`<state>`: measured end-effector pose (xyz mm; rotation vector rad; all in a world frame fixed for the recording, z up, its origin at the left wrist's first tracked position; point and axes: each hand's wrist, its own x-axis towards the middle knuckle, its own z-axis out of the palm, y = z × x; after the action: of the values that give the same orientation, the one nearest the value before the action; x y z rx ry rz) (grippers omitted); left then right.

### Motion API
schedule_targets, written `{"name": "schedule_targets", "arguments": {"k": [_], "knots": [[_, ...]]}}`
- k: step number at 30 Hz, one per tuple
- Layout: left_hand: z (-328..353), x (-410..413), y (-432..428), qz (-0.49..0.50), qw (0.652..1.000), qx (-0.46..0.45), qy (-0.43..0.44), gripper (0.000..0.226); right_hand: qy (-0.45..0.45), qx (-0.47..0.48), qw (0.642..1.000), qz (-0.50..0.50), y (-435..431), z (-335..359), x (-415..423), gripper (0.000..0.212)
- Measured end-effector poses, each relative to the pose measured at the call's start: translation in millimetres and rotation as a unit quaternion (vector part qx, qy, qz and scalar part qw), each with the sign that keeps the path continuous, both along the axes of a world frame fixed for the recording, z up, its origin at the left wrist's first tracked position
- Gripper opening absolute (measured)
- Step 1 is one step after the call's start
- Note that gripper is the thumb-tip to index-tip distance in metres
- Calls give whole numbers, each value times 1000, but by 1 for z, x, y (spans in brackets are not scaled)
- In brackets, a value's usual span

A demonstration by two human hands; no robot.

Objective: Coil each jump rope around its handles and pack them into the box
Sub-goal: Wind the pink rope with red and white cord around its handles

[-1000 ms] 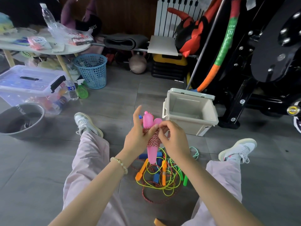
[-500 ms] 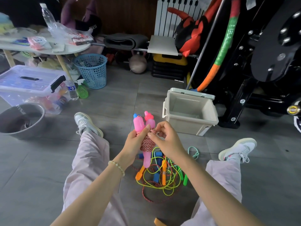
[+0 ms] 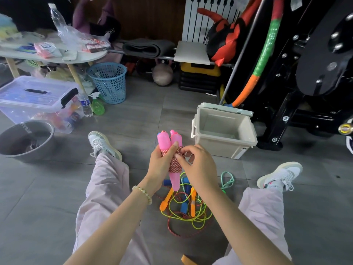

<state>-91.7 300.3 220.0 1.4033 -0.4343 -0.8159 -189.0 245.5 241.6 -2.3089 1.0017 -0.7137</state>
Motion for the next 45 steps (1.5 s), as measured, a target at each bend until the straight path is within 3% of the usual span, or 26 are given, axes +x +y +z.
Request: {"name": "schedule_targets", "arguments": {"k": [7, 12, 15, 20, 22, 25, 28, 35, 38, 41, 45], "knots": [[-4, 18, 2, -17, 999, 24, 45, 38, -110, 181, 972, 101, -8, 3, 5, 8], [4, 30, -4, -23, 972, -39, 231, 50, -228, 317, 908, 150, -6, 3, -4, 7], [1, 29, -8, -47, 965, -54, 252, 49, -252, 413, 865, 130, -5, -1, -5, 11], [-16, 34, -15, -35, 987, -5, 156, 33, -149, 295, 940, 79, -17, -21, 3, 6], [-23, 43, -22, -29, 991, 23, 127, 30, -141, 296, 944, 36, -29, -35, 5, 26], [-38, 56, -40, -44, 993, 43, 105, 31, -102, 387, 917, 1, -51, -55, 19, 37], [-55, 70, -62, -79, 990, 49, 110, 27, -130, 501, 855, -21, -77, -75, 41, 39], [-109, 119, -136, -92, 979, 61, 173, 16, -139, 553, 821, -31, -146, -145, 103, 36], [-149, 150, -163, -110, 976, 177, 60, 17, -142, 569, 807, -67, -185, -188, 123, 31], [-205, 193, -176, -95, 945, 299, -96, 34, -139, 542, 817, -135, -233, -237, 138, 33], [-272, 240, -182, -94, 900, 389, -172, 44, -119, 529, 820, -181, -280, -301, 166, 37]]}}
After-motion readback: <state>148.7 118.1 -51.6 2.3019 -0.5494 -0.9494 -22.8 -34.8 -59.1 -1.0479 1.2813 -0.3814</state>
